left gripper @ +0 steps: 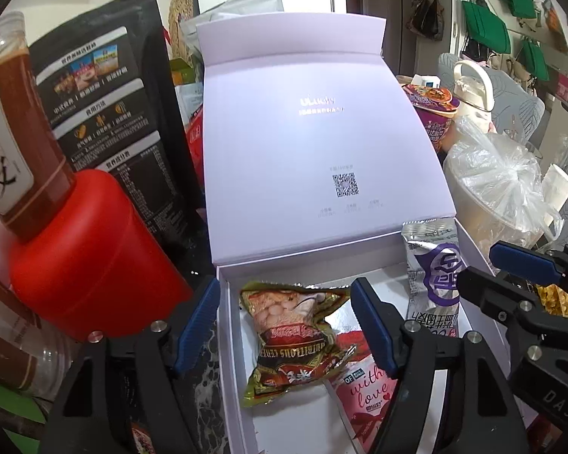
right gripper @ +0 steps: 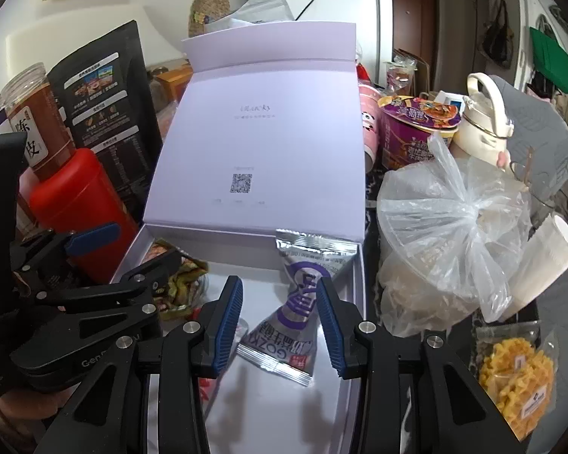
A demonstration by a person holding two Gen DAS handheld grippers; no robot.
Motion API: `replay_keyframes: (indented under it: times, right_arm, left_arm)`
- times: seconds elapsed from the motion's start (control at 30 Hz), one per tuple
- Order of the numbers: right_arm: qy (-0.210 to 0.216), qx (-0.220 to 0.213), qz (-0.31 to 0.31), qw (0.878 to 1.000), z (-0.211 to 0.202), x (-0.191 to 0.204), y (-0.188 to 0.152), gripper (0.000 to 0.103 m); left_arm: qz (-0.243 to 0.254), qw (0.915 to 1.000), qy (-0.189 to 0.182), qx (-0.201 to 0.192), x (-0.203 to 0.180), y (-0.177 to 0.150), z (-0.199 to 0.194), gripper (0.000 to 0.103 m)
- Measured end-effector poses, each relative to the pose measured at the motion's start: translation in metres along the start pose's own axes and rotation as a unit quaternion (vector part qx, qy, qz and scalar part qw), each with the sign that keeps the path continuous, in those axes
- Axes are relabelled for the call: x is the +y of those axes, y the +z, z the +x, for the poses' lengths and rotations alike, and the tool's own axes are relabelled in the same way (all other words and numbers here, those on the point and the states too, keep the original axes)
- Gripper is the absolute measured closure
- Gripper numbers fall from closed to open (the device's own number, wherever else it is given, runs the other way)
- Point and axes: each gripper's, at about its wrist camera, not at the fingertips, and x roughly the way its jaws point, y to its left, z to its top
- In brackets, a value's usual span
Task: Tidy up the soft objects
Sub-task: 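Open both grippers and withdraw them from the white box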
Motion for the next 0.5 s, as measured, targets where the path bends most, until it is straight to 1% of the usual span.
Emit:
replay_keyframes:
  times: [0.23, 0.5]
  right_arm:
    - [-0.004, -0.009, 0.0, 1.0, -0.008, 0.0, 0.001, 0.063]
    - [0.002, -0.015, 0.002, 1.0, -0.013, 0.002, 0.002, 0.063]
  left_arm:
    - [0.002, 1.0, 0.003, -0.007, 0.001, 0.002, -0.009, 0.032]
    - [-0.009, 0.9998, -0.008, -0.014, 0.005, 0.004, -0.021, 0.032]
